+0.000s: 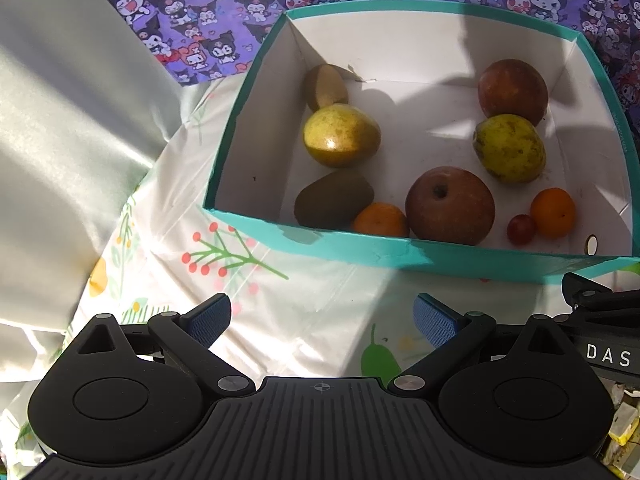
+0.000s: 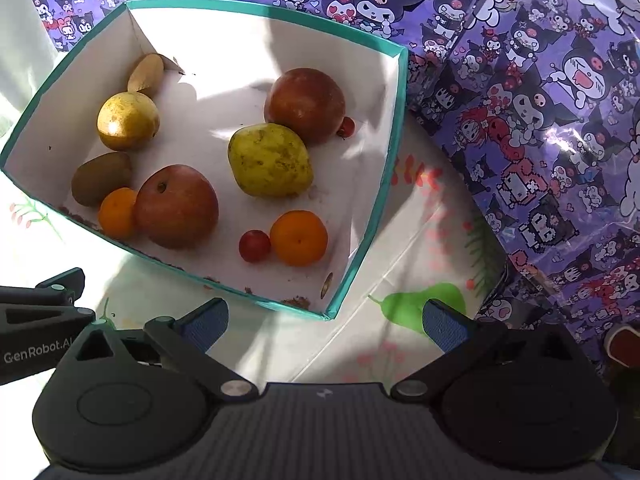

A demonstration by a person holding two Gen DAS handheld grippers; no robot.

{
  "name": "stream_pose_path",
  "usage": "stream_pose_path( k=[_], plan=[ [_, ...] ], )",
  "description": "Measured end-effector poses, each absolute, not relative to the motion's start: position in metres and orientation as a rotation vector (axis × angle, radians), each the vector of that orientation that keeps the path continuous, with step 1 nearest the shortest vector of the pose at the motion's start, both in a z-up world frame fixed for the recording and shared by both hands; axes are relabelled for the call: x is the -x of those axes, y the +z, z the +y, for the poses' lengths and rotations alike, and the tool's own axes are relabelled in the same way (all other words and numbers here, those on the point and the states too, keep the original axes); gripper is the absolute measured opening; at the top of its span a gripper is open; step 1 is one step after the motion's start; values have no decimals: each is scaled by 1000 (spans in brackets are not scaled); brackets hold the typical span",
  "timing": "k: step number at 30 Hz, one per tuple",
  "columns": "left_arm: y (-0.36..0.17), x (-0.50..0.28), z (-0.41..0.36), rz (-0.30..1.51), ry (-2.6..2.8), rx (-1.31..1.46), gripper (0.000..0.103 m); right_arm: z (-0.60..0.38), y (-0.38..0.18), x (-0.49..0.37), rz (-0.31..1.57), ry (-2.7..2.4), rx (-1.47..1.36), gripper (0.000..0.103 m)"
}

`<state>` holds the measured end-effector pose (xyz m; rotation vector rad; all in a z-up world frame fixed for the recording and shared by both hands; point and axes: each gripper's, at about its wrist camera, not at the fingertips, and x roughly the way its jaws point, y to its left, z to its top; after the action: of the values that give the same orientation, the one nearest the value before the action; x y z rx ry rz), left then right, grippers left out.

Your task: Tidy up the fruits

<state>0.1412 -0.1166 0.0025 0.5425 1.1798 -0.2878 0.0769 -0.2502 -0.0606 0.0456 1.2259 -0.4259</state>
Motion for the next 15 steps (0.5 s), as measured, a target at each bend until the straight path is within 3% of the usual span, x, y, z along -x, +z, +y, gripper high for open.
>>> stream_pose_path(
  k=[15],
  plan=[
    [3,-140,-116,1180,-283,-538,100,-250,-60,-76,1226,-433,-46,103]
  ],
)
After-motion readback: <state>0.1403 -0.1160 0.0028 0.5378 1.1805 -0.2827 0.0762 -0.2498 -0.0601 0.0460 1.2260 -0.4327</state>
